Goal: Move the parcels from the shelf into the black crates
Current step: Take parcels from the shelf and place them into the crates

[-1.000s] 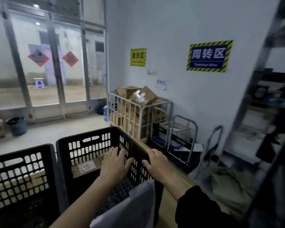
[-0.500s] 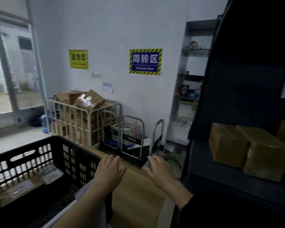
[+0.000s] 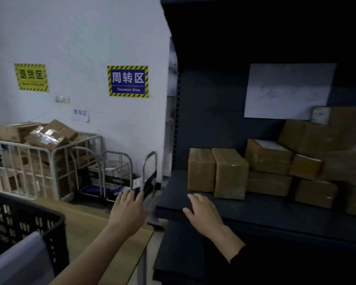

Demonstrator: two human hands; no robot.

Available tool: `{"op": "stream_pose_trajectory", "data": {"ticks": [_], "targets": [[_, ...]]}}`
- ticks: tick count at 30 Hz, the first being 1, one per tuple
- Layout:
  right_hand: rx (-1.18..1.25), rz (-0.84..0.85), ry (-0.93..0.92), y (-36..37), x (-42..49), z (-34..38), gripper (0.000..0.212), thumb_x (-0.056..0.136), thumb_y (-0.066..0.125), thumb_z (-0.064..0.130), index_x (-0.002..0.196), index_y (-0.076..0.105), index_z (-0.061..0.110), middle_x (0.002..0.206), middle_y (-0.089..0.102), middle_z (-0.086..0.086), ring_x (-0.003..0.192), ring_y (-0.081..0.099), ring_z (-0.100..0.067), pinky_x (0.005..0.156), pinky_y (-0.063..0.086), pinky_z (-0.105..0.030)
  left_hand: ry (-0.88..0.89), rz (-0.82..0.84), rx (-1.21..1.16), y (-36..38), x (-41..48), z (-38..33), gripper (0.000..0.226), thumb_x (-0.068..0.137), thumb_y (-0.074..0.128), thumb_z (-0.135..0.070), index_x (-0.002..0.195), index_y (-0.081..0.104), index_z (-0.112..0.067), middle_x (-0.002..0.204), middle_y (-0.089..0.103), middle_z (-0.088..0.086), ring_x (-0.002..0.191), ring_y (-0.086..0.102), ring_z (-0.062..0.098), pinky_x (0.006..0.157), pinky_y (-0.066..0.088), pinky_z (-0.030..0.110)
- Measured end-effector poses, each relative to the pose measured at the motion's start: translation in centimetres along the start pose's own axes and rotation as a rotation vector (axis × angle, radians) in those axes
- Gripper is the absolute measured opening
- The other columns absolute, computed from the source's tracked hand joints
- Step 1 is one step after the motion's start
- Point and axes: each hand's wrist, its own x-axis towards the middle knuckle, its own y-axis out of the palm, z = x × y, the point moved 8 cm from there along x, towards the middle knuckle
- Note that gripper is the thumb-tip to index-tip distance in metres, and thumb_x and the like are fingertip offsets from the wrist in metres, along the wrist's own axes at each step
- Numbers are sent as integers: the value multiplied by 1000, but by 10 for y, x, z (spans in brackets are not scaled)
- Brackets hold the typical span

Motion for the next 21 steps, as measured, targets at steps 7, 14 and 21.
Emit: {"op": "stream_pose_trajectory", "data": {"ticks": [7, 14, 21], "targets": [[-12, -47, 57, -38, -42, -86, 54, 99, 36, 38, 146, 25, 15, 151, 30, -2, 139, 27, -19, 114, 23, -32, 70, 9, -41, 0, -1, -93, 46, 95, 34, -46, 132, 39, -18, 134, 46, 5, 130, 36, 24, 107, 29, 33], [-27, -68, 102, -64, -81, -162, 55, 99, 36, 39, 147, 25, 16, 151, 30, -3, 139, 28, -20, 114, 23, -33, 103, 29, -35, 9, -6, -177, 47, 95, 34, -47, 131, 40, -17, 129, 52, 5, 126, 42, 23, 103, 33, 32], [-16, -66, 138, -70, -106, -213, 55, 99, 36, 39, 147, 24, 17, 152, 29, -2, 140, 26, -19, 115, 24, -33, 143, 23, -16, 12, -11, -231, 52, 96, 31, -47, 138, 34, -18, 136, 47, 2, 131, 38, 21, 108, 29, 30]]}}
